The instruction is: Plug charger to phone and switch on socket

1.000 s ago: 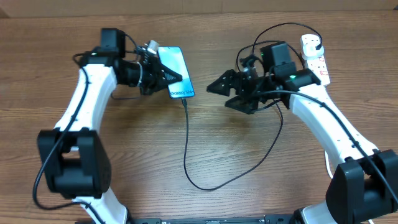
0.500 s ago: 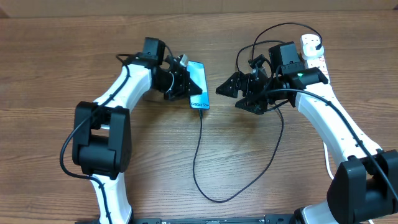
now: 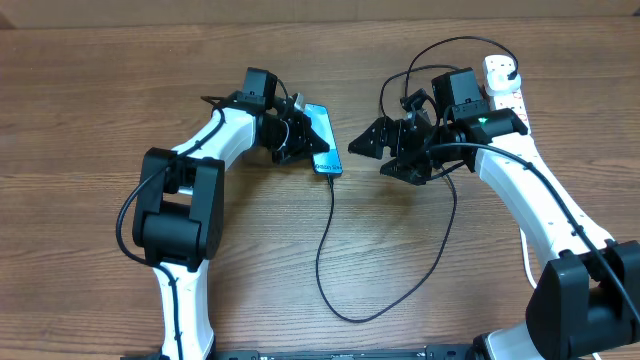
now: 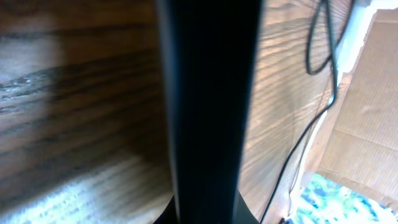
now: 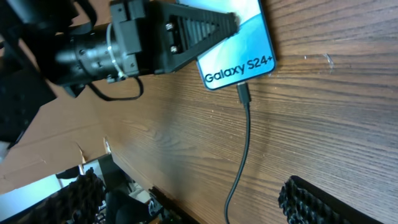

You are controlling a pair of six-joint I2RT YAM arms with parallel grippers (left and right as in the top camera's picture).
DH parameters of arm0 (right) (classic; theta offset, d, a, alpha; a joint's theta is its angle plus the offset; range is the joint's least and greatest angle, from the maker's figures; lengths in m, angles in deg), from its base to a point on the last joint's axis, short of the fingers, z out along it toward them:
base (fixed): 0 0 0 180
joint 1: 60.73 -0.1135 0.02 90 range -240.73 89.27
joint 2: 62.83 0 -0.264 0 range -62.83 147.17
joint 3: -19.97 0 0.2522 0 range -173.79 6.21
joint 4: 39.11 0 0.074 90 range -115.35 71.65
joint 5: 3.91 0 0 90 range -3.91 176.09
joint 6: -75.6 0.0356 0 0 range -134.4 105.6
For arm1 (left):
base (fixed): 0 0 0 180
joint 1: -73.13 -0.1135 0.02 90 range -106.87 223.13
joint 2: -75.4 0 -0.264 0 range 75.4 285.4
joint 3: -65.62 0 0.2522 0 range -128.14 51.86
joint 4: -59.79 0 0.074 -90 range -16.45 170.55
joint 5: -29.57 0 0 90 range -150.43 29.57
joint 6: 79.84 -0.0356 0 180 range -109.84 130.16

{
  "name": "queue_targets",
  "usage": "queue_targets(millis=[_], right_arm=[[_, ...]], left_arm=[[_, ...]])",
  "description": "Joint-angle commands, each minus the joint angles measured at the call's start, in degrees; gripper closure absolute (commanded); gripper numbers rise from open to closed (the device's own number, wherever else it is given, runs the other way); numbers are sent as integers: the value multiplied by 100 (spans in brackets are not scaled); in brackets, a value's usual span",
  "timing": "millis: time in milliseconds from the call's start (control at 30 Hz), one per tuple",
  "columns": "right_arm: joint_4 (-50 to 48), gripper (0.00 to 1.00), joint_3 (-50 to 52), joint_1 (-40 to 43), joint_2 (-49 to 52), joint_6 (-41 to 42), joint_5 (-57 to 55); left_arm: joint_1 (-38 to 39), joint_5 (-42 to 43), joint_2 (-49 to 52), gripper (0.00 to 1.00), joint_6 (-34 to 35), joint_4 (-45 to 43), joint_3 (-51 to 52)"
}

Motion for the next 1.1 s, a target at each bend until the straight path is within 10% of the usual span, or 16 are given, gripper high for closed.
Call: queue_targets(millis=[0,633,1067], right_arm=[[15,9,-101,-9,-101,-46,-31],[37,9,-98,-9,-101,-48,-76],[85,9,-96,-9,-101,-48,-184]], left_arm=[[35,297,162,96,201,-63,-15],[26,-669,299,75,4,83,-17],[26,-2046,297,34,-319,1091,-317]])
